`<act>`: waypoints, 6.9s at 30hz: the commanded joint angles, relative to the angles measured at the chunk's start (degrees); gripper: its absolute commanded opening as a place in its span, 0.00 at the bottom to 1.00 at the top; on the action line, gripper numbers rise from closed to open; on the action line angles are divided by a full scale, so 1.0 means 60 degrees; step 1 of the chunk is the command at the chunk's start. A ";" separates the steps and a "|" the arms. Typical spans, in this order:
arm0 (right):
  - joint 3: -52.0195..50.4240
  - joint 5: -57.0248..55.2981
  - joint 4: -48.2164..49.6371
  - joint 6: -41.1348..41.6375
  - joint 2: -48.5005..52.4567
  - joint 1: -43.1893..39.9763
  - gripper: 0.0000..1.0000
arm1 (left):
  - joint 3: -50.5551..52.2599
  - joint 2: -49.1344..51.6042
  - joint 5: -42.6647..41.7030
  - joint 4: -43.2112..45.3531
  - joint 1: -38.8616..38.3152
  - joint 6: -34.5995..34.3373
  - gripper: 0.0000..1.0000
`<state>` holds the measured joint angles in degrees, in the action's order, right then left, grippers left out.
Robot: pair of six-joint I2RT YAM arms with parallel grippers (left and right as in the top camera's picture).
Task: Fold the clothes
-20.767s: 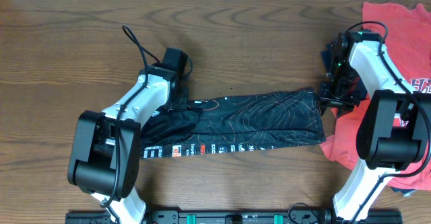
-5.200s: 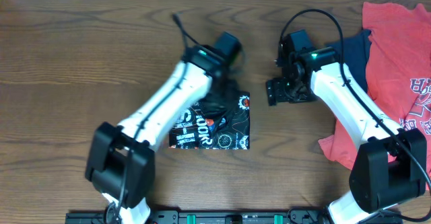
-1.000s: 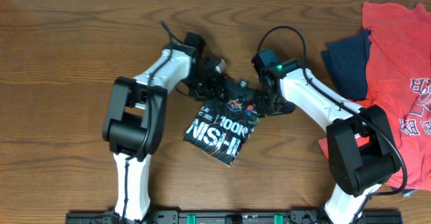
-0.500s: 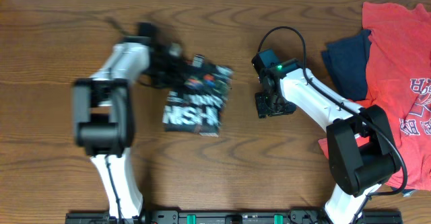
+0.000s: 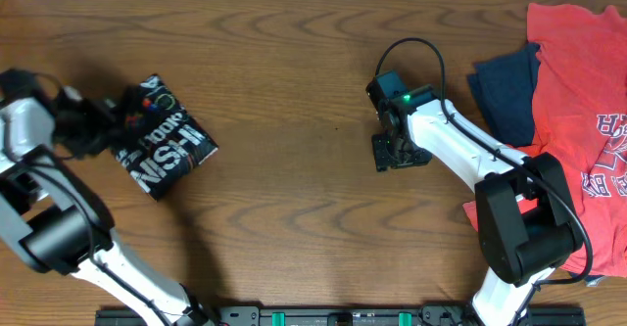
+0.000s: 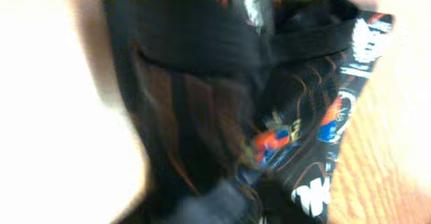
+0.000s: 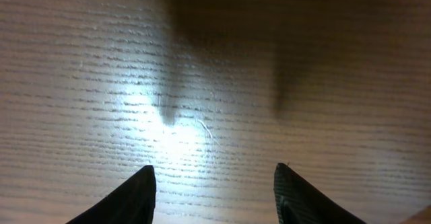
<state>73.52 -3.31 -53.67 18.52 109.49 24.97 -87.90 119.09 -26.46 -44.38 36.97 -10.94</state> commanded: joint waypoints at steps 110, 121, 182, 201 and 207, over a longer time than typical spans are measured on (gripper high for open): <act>0.0113 -0.0073 0.0047 0.0382 0.0040 -0.0098 0.60 | -0.0080 -0.0871 0.2688 0.1854 -0.3071 -0.0535 0.77; 0.0102 0.0375 0.0073 0.0368 0.0040 -0.0098 0.60 | 0.0484 -0.1271 0.2091 -0.2575 -0.4681 -0.0291 0.77; 0.0277 0.2739 0.0193 0.0415 0.0040 -0.1526 0.88 | 0.3242 -0.2036 0.2007 0.1075 -0.6787 0.0714 0.98; 0.0412 0.1483 -0.1774 -0.0812 -0.4084 -0.2798 0.99 | 0.4215 -0.8575 0.2557 -0.2947 -0.6859 0.0896 0.88; -0.1774 -0.0586 -0.0004 0.0579 -0.7446 -0.1759 0.99 | 0.6532 -1.2783 0.2561 -0.1599 -0.6900 0.0528 0.98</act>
<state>68.27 2.20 -55.31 16.38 71.50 11.97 -53.47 49.67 -11.64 -54.94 -4.34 -7.29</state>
